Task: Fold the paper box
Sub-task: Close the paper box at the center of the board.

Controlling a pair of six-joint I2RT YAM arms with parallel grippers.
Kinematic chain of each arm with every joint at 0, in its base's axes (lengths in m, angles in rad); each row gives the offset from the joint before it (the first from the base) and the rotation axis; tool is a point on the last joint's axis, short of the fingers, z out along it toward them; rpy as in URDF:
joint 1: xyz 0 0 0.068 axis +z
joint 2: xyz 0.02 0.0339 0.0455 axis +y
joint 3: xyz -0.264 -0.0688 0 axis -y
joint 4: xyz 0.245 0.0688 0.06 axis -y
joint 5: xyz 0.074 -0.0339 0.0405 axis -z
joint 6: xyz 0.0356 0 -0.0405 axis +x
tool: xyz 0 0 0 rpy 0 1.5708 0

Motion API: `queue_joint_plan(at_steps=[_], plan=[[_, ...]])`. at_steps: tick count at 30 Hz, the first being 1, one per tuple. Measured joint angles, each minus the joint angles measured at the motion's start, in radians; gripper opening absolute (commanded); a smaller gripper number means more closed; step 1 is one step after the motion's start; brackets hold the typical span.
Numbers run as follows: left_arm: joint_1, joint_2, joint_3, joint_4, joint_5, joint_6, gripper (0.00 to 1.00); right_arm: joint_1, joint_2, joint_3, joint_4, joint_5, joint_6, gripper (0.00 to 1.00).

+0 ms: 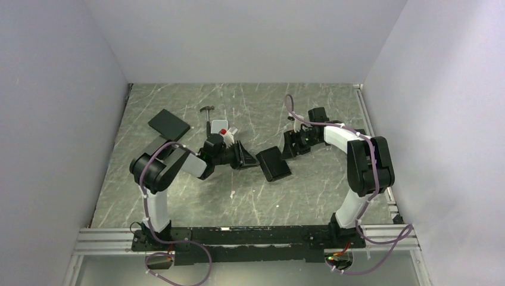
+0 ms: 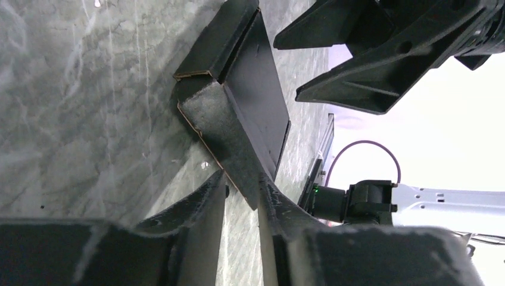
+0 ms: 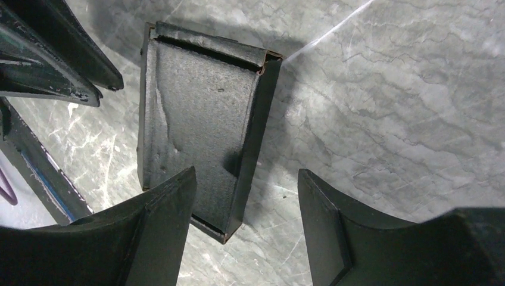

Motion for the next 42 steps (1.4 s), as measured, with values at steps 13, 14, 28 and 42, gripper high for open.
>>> queue_joint_plan(at_steps=[13, 14, 28, 42], plan=[[-0.015, 0.058, 0.099, -0.152, 0.010, 0.043, 0.07, 0.000, 0.048, 0.000, -0.001, 0.001, 0.016, 0.57], [-0.017, 0.069, 0.110, -0.158, 0.011, 0.045, 0.07, 0.000, 0.049, 0.000, -0.001, 0.001, 0.018, 0.57], [-0.025, 0.193, 0.228, -0.158, 0.045, 0.038, 0.04, 0.038, 0.071, 0.012, -0.005, -0.010, 0.021, 0.52], [-0.016, -0.018, 0.106, -0.432, -0.051, 0.094, 0.14, 0.039, 0.072, 0.012, -0.004, -0.003, 0.026, 0.52]])
